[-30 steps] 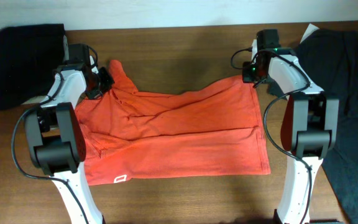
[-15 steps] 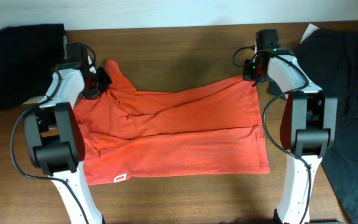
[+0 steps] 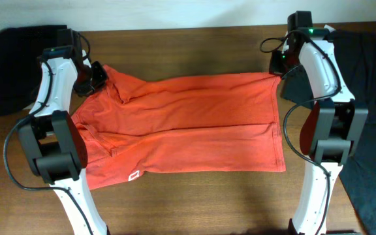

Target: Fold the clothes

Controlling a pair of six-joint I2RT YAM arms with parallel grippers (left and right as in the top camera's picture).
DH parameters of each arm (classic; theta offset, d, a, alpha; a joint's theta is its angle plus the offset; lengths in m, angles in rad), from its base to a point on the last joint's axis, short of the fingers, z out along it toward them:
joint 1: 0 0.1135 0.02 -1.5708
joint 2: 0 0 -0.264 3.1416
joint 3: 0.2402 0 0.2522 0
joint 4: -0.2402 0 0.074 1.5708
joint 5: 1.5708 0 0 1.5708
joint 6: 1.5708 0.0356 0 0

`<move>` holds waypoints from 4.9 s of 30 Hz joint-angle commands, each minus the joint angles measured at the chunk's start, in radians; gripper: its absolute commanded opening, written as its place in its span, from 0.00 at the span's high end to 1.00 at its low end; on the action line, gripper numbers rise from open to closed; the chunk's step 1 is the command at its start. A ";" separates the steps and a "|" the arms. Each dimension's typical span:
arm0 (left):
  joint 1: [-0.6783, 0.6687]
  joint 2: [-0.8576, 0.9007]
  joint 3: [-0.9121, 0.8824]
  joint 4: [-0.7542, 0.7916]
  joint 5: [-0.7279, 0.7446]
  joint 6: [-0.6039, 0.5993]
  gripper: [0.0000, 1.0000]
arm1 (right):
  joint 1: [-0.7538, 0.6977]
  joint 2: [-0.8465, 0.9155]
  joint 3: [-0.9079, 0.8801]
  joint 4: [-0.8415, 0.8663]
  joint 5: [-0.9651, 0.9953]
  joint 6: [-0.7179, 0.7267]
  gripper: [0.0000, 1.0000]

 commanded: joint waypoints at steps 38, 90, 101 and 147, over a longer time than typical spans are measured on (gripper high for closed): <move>0.032 -0.082 0.190 -0.359 -0.156 0.100 0.91 | -0.042 -0.196 0.030 -0.138 -0.007 0.043 0.96; -0.244 -0.371 -0.679 -0.072 0.016 0.099 0.99 | -0.032 -0.306 -0.744 -0.039 -0.264 -0.044 0.96; 0.021 -0.159 -0.682 -0.093 -0.281 -0.018 0.99 | -0.032 -0.305 -0.882 0.121 -0.126 0.061 0.96; 0.191 -0.156 -0.177 -0.497 -0.249 0.004 0.01 | 0.508 -0.426 -0.553 -0.035 -0.310 0.095 0.95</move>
